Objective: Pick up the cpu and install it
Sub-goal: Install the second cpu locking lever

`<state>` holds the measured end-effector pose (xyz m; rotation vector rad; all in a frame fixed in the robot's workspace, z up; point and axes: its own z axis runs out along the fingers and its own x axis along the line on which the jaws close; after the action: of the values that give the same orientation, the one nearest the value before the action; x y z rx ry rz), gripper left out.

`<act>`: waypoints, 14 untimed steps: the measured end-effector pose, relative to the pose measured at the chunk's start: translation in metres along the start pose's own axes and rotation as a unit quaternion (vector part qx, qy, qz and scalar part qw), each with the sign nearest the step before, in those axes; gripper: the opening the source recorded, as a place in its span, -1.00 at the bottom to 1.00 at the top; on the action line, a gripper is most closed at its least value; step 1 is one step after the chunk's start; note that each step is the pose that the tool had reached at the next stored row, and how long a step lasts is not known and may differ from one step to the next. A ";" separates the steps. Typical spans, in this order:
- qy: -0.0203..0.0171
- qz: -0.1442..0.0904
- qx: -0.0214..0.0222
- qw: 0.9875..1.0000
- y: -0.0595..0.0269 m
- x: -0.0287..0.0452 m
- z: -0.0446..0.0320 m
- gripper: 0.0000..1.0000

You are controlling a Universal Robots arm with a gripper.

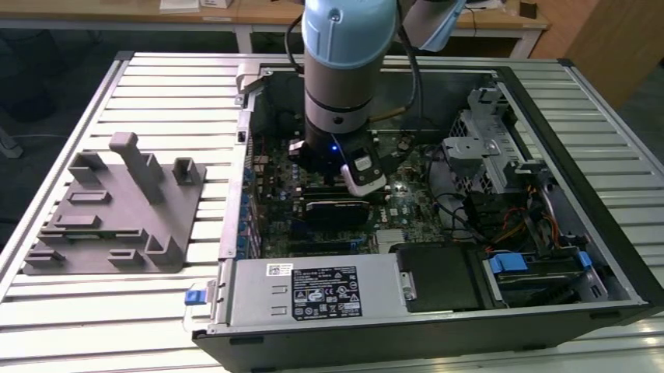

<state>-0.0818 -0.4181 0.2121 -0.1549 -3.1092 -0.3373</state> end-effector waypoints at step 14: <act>0.001 0.000 -0.014 1.000 -0.0024 0.0023 0.0100 -0.79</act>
<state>-0.0844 -0.4180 0.2019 -0.1537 -3.1026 -0.3819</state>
